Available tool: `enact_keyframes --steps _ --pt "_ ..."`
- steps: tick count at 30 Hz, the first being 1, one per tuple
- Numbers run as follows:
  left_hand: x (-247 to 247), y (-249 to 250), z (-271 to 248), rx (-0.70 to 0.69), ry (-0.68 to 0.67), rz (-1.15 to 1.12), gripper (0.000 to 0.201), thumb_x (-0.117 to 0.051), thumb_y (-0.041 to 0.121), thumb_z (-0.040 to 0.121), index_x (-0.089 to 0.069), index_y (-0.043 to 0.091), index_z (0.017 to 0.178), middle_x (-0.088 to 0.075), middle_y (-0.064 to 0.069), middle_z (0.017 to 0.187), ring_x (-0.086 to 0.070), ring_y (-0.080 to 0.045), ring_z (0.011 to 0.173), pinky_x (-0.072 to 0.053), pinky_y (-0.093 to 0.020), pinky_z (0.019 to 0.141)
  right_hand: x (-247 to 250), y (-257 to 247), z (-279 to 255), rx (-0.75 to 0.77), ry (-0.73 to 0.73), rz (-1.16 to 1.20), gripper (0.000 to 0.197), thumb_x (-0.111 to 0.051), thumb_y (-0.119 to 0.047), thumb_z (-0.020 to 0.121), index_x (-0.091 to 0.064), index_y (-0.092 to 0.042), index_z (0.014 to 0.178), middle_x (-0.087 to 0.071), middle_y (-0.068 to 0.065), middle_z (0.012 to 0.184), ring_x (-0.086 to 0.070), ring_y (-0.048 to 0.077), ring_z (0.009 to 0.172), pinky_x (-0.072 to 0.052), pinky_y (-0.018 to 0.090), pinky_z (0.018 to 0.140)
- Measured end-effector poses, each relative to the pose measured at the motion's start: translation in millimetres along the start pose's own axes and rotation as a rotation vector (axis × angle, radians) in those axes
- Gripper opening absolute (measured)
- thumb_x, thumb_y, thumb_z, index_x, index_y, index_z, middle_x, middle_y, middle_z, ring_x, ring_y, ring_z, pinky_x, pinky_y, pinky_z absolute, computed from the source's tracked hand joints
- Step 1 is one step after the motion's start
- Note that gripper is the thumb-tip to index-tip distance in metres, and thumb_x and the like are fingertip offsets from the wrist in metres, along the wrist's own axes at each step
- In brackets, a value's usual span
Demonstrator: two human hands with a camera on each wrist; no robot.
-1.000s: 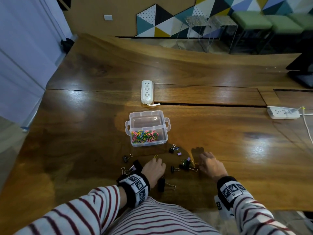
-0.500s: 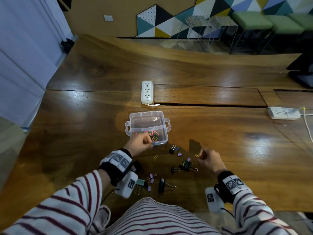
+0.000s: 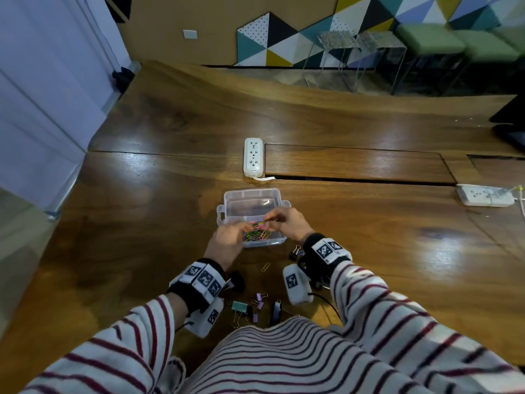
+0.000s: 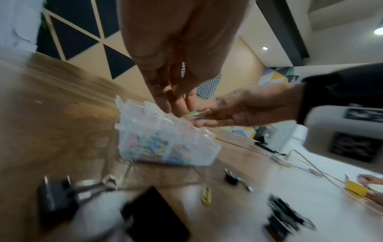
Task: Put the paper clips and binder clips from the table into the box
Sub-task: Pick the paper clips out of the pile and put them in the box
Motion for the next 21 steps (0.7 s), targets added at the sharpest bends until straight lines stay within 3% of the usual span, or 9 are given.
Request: enact_keyframes --steps 3,5,7,9,12,17,21 --pt "-38.6 7.0 -20.2 -0.027 -0.179 0.034 0.027 -0.045 0.0 0.089 -0.064 0.011 0.104 -0.064 -0.009 0.11 -0.06 -0.022 0.101 -0.05 -0.037 0.091 4.1 -9.0 -16.9 0.095 -0.004 -0.166 0.023 -0.056 -0.005 0.087 -0.062 -0.007 0.109 -0.067 0.01 0.111 -0.06 0.017 0.104 -0.045 0.023 0.092" --pt "-64.6 5.7 -25.1 0.022 -0.316 0.091 0.024 -0.043 0.007 0.092 -0.061 0.013 0.108 -0.059 -0.008 0.115 -0.057 -0.023 0.104 -0.049 -0.039 0.092 12.5 -6.8 -33.7 0.152 0.042 -0.229 0.023 -0.054 -0.005 0.089 -0.062 -0.004 0.11 -0.066 0.009 0.112 -0.06 0.015 0.103 -0.043 0.02 0.091" --pt "-79.6 5.9 -23.7 0.054 -0.366 0.176 0.023 -0.046 0.016 0.093 -0.054 0.013 0.114 -0.05 -0.008 0.119 -0.053 -0.025 0.108 -0.048 -0.041 0.092 16.0 7.0 -51.8 0.166 0.032 -0.323 0.022 -0.053 -0.004 0.089 -0.062 -0.006 0.109 -0.065 0.007 0.112 -0.059 0.015 0.104 -0.042 0.02 0.091" --pt "-88.6 8.8 -21.1 0.057 -0.387 0.254 0.026 -0.053 0.018 0.091 -0.047 0.011 0.115 -0.044 -0.009 0.12 -0.048 -0.025 0.112 -0.049 -0.04 0.088 7.0 26.0 -66.6 0.203 -0.03 -0.429 0.021 -0.053 -0.003 0.087 -0.062 -0.01 0.105 -0.065 0.006 0.11 -0.059 0.016 0.102 -0.048 0.028 0.093" --pt "-95.9 19.7 -18.7 -0.03 -0.366 0.364 0.023 -0.053 0.006 0.088 -0.044 0.008 0.109 -0.045 -0.011 0.117 -0.046 -0.027 0.113 -0.048 -0.037 0.08 -26.0 53.3 -83.4 0.211 -0.172 -0.629 0.018 -0.051 -0.005 0.087 -0.059 -0.006 0.104 -0.061 0.011 0.107 -0.058 0.023 0.098 -0.049 0.038 0.088" --pt "-100.6 19.8 -21.2 -0.062 -0.388 0.41 0.029 -0.053 -0.002 0.082 -0.045 0.008 0.108 -0.046 -0.012 0.114 -0.044 -0.028 0.109 -0.048 -0.038 0.077 -74.0 62.5 -97.3 0.326 -0.337 -0.802 0.028 -0.049 -0.005 0.087 -0.053 -0.008 0.114 -0.051 0.017 0.113 -0.051 0.032 0.103 -0.046 0.042 0.076" --pt "-98.6 14.0 -26.6 -0.06 -0.382 0.408 0.024 -0.05 0.001 0.083 -0.047 0.009 0.106 -0.047 -0.011 0.111 -0.045 -0.028 0.106 -0.047 -0.038 0.074 -79.8 60.2 -96.4 0.376 -0.347 -0.883 0.023 -0.051 -0.008 0.085 -0.055 -0.005 0.108 -0.05 0.018 0.112 -0.046 0.031 0.106 -0.046 0.043 0.074"
Point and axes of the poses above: each hand's wrist, its own z-axis towards the middle knuckle, its own x-axis out of the back of the hand, y = z × x, the point moved 8 cm from there along z, towards the middle knuckle
